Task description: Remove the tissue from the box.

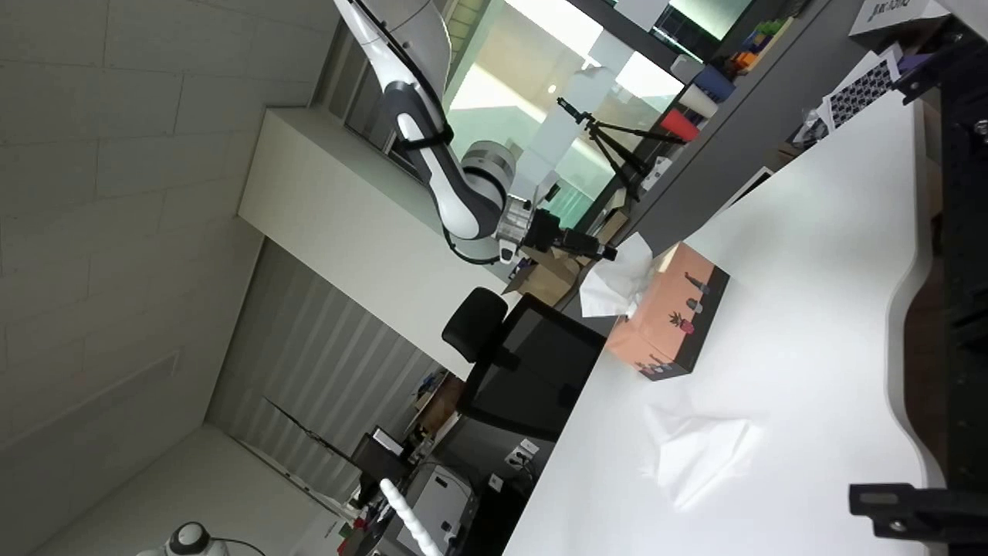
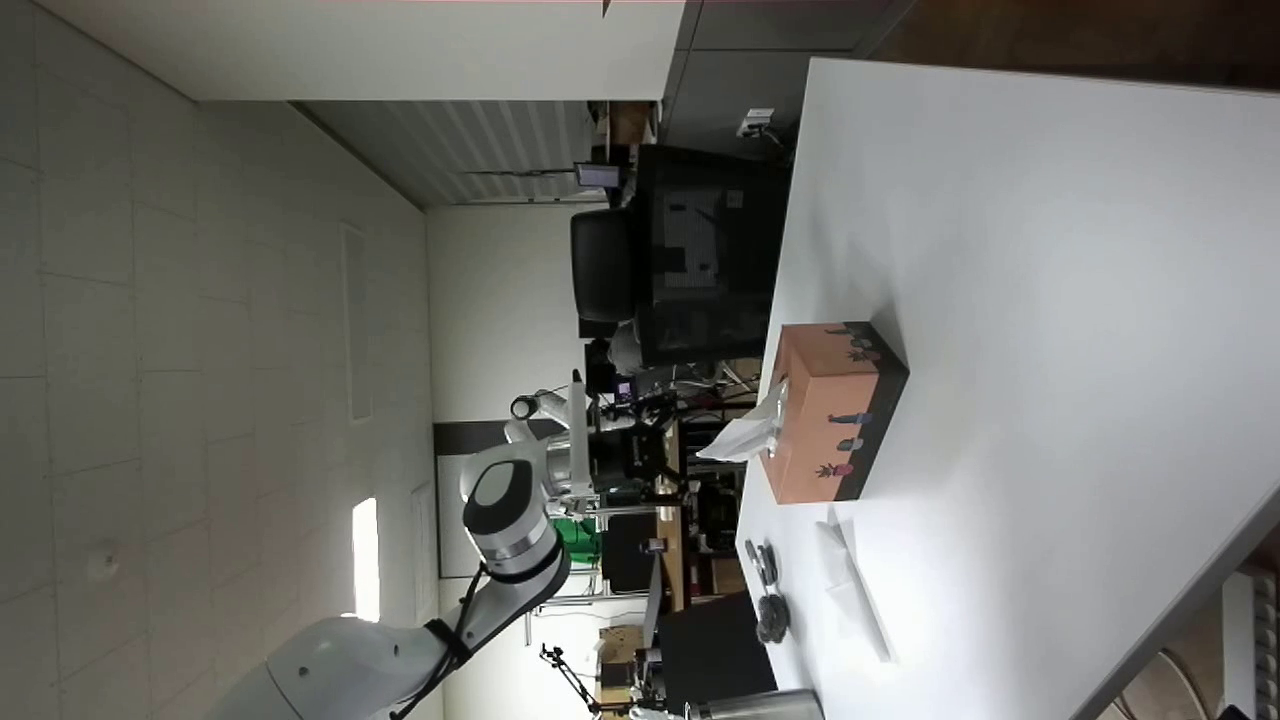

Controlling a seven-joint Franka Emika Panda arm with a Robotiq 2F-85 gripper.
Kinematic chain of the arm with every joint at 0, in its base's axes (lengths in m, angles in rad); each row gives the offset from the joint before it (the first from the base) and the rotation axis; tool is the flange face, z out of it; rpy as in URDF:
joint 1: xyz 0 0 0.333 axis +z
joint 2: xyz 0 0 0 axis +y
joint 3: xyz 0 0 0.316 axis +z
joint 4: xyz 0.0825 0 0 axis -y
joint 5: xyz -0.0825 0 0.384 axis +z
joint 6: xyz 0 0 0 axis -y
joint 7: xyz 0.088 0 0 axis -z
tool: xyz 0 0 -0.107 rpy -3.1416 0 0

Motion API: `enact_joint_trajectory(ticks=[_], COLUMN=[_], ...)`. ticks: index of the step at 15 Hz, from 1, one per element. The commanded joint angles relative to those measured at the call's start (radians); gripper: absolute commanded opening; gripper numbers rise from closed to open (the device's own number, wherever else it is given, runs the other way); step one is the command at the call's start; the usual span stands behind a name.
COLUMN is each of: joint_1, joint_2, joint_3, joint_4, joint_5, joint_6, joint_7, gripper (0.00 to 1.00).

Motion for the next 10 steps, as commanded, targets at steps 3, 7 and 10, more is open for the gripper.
enact_joint_trajectory(ticks=[3, 7, 10], joint_1=[-0.007, -0.007, -0.007], joint_2=[0.068, 0.09, 0.097], joint_3=[0.019, 0.024, 0.024], joint_4=[0.057, 0.077, 0.088], joint_5=[0.016, 0.022, 0.027], joint_6=[-0.055, -0.083, -0.092], joint_7=[-0.014, -0.008, -0.002], gripper=[0.7, 0.4, 0.2])
